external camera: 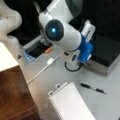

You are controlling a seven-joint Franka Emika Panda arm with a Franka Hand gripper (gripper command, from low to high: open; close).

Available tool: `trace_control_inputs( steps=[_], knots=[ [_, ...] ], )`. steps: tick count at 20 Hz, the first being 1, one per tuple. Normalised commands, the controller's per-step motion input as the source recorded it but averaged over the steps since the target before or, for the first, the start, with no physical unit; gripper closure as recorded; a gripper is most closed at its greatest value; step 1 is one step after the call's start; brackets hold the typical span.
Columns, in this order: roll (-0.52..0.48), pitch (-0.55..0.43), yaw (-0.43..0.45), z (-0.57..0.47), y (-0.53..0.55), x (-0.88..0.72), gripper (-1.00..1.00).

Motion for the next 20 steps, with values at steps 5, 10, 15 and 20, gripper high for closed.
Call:
trace_control_inputs(
  steps=[5,10,15,20],
  knots=[
    [0.201,-0.042,-0.096,-0.27,0.01,-0.01,-1.00],
    [0.276,-0.127,-0.108,-0.28,0.00,-0.08,-1.00],
    [0.341,-0.127,-0.140,-0.25,-0.02,-0.13,-1.00],
    [0.320,-0.078,-0.162,-0.20,-0.07,-0.14,-1.00]
  ],
)
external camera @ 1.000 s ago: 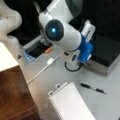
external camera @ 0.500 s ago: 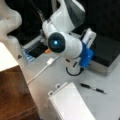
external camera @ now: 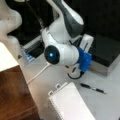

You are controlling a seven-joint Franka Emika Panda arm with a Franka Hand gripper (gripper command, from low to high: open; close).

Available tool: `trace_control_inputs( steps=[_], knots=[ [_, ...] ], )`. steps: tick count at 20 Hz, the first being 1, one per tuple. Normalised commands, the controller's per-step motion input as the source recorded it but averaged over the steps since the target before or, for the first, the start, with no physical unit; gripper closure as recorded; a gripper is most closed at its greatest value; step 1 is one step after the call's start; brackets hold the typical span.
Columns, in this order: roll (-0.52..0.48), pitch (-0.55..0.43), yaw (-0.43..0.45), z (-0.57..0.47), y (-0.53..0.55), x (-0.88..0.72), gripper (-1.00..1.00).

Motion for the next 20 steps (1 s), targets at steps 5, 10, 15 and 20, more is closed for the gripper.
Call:
trace_control_inputs(
  steps=[5,10,15,20],
  knots=[
    [0.279,-0.069,-0.140,-0.20,-0.01,-0.15,-1.00],
    [0.276,-0.085,-0.149,-0.20,0.07,-0.16,-1.00],
    [0.292,-0.120,-0.139,-0.14,0.11,-0.15,-1.00],
    [0.266,-0.127,-0.127,-0.08,0.05,-0.10,-1.00]
  ],
)
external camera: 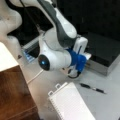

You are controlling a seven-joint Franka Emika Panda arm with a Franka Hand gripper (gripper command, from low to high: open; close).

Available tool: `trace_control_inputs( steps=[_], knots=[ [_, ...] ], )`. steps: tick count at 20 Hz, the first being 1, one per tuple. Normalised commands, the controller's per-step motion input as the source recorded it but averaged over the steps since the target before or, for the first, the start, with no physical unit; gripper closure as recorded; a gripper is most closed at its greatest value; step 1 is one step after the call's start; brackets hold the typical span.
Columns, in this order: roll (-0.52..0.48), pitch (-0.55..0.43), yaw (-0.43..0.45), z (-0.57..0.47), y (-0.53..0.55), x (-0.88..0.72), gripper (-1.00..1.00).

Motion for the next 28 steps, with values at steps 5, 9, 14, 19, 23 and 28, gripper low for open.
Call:
trace_control_inputs(
  steps=[5,9,14,19,23,28],
  knots=[
    [0.208,-0.105,-0.136,-0.08,0.01,-0.02,-1.00],
    [0.165,-0.114,-0.141,-0.09,0.00,0.03,-1.00],
    [0.134,-0.118,-0.143,-0.11,0.03,0.09,-1.00],
    [0.114,-0.115,-0.114,-0.13,0.02,0.12,1.00],
    [0.096,-0.103,-0.092,-0.13,-0.01,0.16,1.00],
    [0.093,-0.094,-0.091,-0.09,-0.03,0.18,1.00]
  ],
)
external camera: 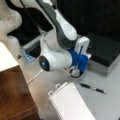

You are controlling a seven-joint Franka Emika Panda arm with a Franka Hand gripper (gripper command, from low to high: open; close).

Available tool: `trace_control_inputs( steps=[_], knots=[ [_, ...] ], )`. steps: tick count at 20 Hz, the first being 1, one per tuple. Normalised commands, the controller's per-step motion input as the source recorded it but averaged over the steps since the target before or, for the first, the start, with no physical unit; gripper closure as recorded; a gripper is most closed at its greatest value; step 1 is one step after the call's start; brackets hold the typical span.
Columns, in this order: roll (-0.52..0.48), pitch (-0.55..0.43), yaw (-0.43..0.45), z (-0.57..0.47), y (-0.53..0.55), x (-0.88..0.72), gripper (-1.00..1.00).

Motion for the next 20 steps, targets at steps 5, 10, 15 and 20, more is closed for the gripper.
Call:
trace_control_inputs(
  steps=[5,10,15,20],
  knots=[
    [0.090,-0.075,-0.092,-0.04,-0.03,0.19,1.00],
    [0.086,-0.038,-0.101,-0.03,-0.03,0.22,1.00],
    [0.078,-0.004,-0.100,-0.01,0.02,0.27,1.00],
    [0.042,0.051,-0.094,0.12,0.06,0.32,1.00]
  ],
)
